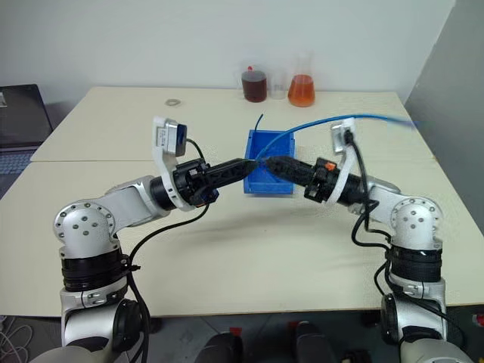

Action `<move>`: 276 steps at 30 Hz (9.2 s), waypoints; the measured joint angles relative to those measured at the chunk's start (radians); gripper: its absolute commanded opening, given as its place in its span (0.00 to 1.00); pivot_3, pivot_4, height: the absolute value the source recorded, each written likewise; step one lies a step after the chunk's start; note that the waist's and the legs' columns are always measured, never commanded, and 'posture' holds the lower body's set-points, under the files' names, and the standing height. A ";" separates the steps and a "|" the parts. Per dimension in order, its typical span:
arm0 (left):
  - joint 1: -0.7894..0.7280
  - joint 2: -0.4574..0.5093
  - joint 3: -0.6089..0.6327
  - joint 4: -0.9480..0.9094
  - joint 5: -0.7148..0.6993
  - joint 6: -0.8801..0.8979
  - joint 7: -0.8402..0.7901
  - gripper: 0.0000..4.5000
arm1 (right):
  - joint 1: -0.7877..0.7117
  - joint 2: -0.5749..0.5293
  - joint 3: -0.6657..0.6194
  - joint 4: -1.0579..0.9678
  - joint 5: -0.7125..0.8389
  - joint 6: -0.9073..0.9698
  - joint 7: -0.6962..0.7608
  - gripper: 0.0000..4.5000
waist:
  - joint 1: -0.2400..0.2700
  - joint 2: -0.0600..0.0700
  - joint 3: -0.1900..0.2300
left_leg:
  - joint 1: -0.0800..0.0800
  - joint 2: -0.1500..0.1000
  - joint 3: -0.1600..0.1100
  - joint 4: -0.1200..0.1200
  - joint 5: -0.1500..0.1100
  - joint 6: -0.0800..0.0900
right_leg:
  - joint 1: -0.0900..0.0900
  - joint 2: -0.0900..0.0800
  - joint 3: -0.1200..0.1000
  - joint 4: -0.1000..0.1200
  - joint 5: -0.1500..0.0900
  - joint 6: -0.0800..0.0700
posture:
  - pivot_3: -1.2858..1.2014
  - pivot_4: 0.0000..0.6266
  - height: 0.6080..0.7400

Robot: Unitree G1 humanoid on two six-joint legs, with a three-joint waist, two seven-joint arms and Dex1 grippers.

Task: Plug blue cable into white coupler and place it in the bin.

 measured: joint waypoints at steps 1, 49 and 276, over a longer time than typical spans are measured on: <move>0.000 -0.003 0.001 0.001 -0.015 0.000 0.013 0.06 | 0.000 0.004 -0.003 0.000 0.022 0.005 -0.017 0.54 | 0.000 0.000 0.000 | 0.000 0.000 0.000 0.000 0.000 0.000 | 0.000 0.000 0.000 0.000 0.000 0.000 | 0.52 0.24 1.00; 0.023 -0.004 -0.029 0.018 -0.146 -0.050 0.141 0.39 | 0.045 -0.003 0.049 -0.019 0.165 -0.027 -0.161 0.02 | 0.001 0.000 0.000 | 0.000 0.000 0.001 0.000 0.000 0.000 | 0.000 0.000 0.000 0.000 0.000 0.000 | 0.52 0.24 1.00; 0.325 -0.015 -0.175 -0.108 0.937 -0.694 0.018 1.00 | -0.471 -0.019 0.160 0.855 -0.989 -0.532 0.197 0.99 | 0.005 0.002 0.000 | 0.000 -0.001 0.001 0.000 0.000 0.000 | -0.002 -0.001 0.002 0.008 0.001 -0.002 | 0.52 0.24 1.00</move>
